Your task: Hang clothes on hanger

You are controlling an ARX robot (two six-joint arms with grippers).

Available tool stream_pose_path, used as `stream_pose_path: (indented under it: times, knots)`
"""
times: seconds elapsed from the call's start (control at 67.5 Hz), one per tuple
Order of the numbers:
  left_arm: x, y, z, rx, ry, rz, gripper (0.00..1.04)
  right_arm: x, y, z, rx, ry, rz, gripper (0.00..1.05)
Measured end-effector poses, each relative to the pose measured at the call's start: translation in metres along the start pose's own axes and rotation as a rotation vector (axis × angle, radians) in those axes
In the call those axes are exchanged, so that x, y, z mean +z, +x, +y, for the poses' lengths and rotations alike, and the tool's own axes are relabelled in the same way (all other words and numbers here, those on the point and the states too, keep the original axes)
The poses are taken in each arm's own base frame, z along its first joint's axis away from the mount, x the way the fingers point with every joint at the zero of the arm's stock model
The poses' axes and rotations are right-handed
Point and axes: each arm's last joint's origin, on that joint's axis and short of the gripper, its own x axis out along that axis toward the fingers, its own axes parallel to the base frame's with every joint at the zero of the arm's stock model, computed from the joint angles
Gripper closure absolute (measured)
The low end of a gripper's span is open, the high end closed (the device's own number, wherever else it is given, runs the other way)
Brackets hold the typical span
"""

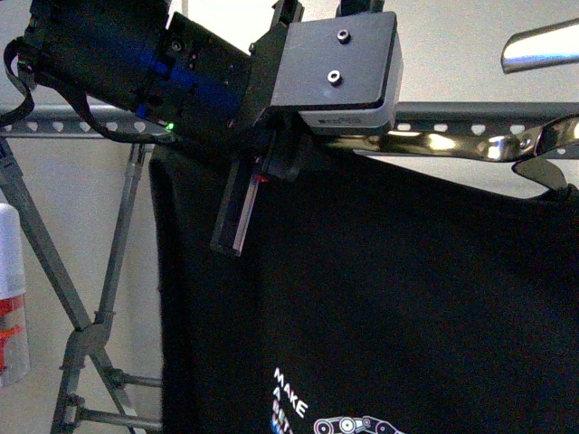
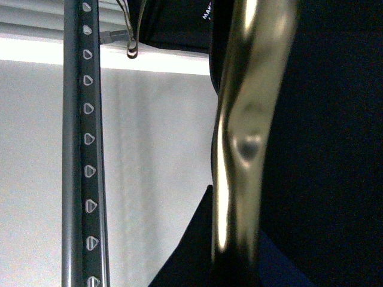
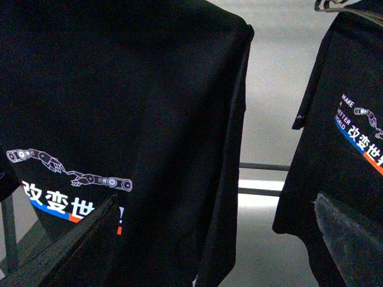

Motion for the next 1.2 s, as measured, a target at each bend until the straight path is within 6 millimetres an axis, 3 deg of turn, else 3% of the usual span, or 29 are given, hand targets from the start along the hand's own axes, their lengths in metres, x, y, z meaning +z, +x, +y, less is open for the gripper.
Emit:
stream_pose_path:
  times: [0.133, 0.237, 0.326, 0.459, 0.593, 0.815, 0.919, 0.993, 1.111, 1.2]
  knots:
    - [0.0, 0.0, 0.0, 0.0, 0.0, 0.0, 1.0, 0.0, 0.0, 0.0, 0.006, 0.001, 0.002, 0.07]
    - [0.0, 0.0, 0.0, 0.0, 0.0, 0.001, 1.0, 0.002, 0.005, -0.005, 0.226, 0.029, 0.122, 0.07]
    - [0.0, 0.0, 0.0, 0.0, 0.001, -0.001, 1.0, 0.009, 0.012, -0.015, 0.315, 0.034, 0.147, 0.07]
    - [0.0, 0.0, 0.0, 0.0, 0.001, 0.0, 1.0, 0.054, 0.036, -0.048, 0.365, -0.085, 0.069, 0.07]
    - [-0.002, -0.001, 0.0, 0.0, 0.001, 0.008, 1.0, 0.09, 0.055, -0.059, 0.439, -0.254, 0.021, 0.07]
    - [0.0, 0.0, 0.0, 0.0, 0.004, 0.002, 1.0, 0.128, 0.086, -0.058, 0.588, -0.688, 0.027, 0.07]
    - [0.0, 0.0, 0.0, 0.0, 0.005, 0.002, 1.0, 0.142, 0.102, -0.049, 0.749, -0.972, -0.013, 0.07]
    - [-0.001, 0.0, -0.001, -0.002, 0.005, 0.003, 1.0, 0.15, 0.113, -0.041, 0.833, -1.076, -0.016, 0.07]
    - [-0.001, 0.0, -0.001, -0.002, 0.006, 0.003, 1.0, 0.162, 0.133, -0.037, 0.891, -1.087, -0.046, 0.07]
    - [-0.001, 0.0, -0.001, -0.002, 0.006, 0.003, 1.0, 0.17, 0.142, -0.037, 0.956, -0.998, -0.049, 0.07]
